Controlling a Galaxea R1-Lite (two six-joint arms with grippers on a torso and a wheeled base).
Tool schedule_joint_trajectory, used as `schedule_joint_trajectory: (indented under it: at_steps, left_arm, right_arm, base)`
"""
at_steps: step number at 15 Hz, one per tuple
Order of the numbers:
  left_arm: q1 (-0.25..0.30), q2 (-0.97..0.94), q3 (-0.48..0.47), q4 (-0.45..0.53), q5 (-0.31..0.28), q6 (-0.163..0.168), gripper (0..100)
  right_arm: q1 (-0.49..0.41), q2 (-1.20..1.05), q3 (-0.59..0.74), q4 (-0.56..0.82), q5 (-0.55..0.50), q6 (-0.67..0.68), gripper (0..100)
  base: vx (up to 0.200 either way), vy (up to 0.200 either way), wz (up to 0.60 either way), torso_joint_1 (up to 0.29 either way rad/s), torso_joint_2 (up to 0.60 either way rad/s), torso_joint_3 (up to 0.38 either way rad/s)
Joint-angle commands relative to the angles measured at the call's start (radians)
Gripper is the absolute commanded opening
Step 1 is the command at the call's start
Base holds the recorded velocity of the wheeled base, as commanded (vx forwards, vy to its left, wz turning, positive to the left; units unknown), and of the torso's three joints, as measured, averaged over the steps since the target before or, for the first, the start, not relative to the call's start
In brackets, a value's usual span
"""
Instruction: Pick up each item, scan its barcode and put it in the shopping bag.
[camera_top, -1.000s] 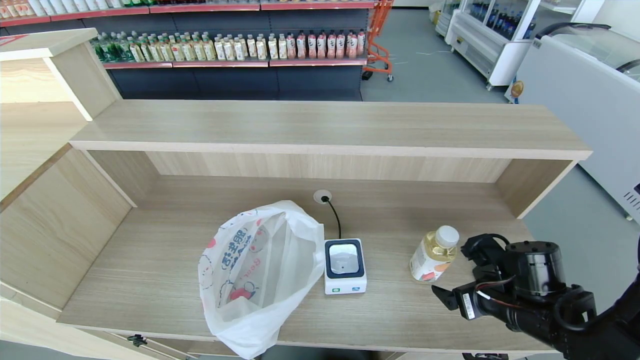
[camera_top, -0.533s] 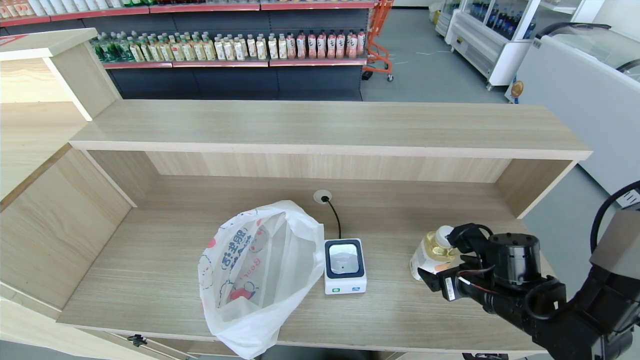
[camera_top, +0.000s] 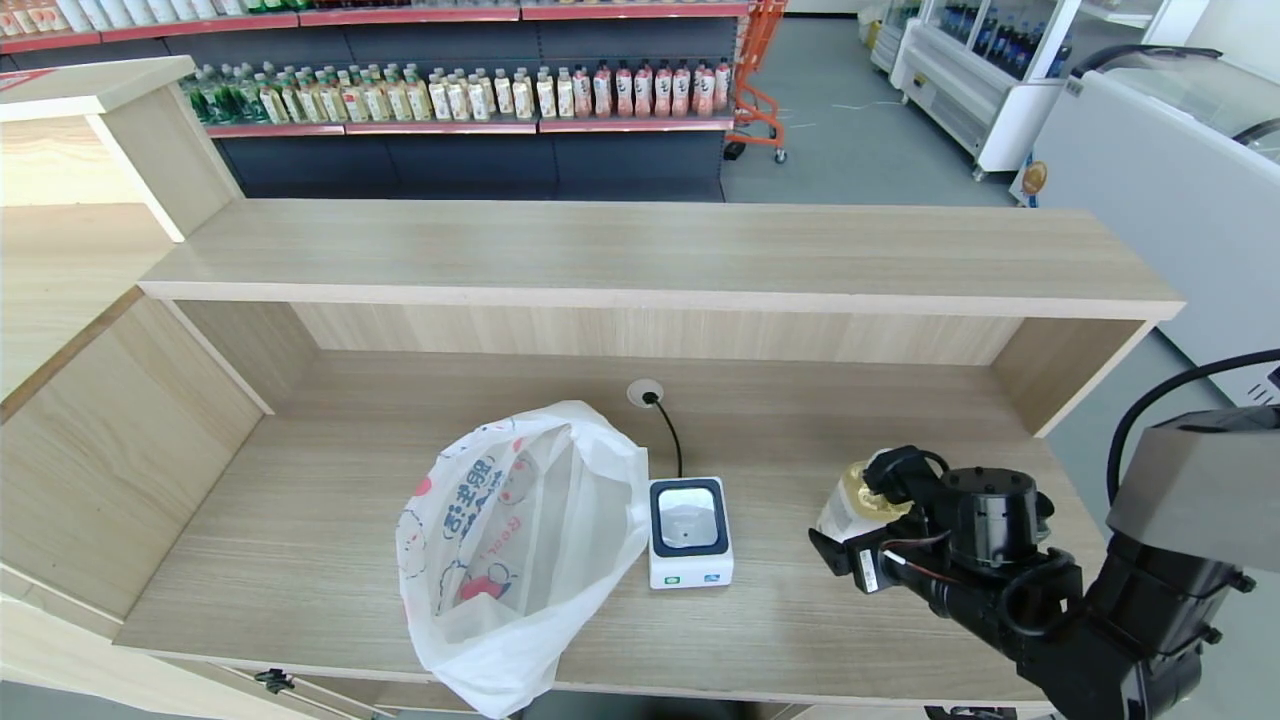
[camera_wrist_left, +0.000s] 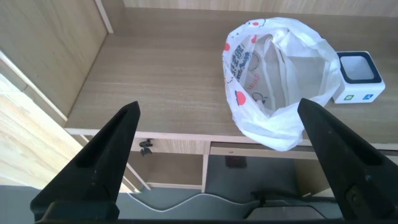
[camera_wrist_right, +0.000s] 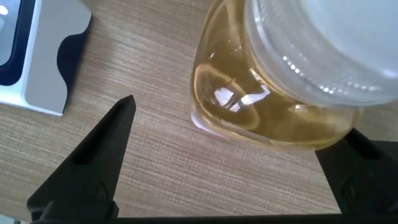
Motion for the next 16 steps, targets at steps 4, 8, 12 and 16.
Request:
schedule_joint_trajectory:
  at_steps: [4, 8, 12, 16]
  left_arm:
    - [0.000, 0.000, 0.000, 0.000, 0.000, -0.001, 100]
    - [0.000, 0.000, 0.000, 0.000, 0.000, -0.001, 100]
    - [0.000, 0.000, 0.000, 0.000, 0.000, -0.001, 100]
    - [0.000, 0.000, 0.000, 0.000, 0.000, -0.001, 100]
  right_arm:
    - [0.001, 0.032, -0.047, -0.004, 0.000, -0.012, 100]
    - [0.002, 0.055, -0.090, -0.011, 0.001, -0.024, 100]
    - [0.004, 0.124, -0.164, -0.031, 0.001, -0.030, 100]
    - [0.010, 0.157, -0.210, -0.036, 0.017, -0.029, 100]
  base:
    - [0.000, 0.000, 0.00, 0.000, 0.00, 0.000]
    - [0.000, 0.000, 0.00, 0.000, 0.00, 0.000]
    - [0.000, 0.000, 0.00, 0.000, 0.00, 0.000]
    - [0.000, 0.000, 0.00, 0.000, 0.00, 0.000]
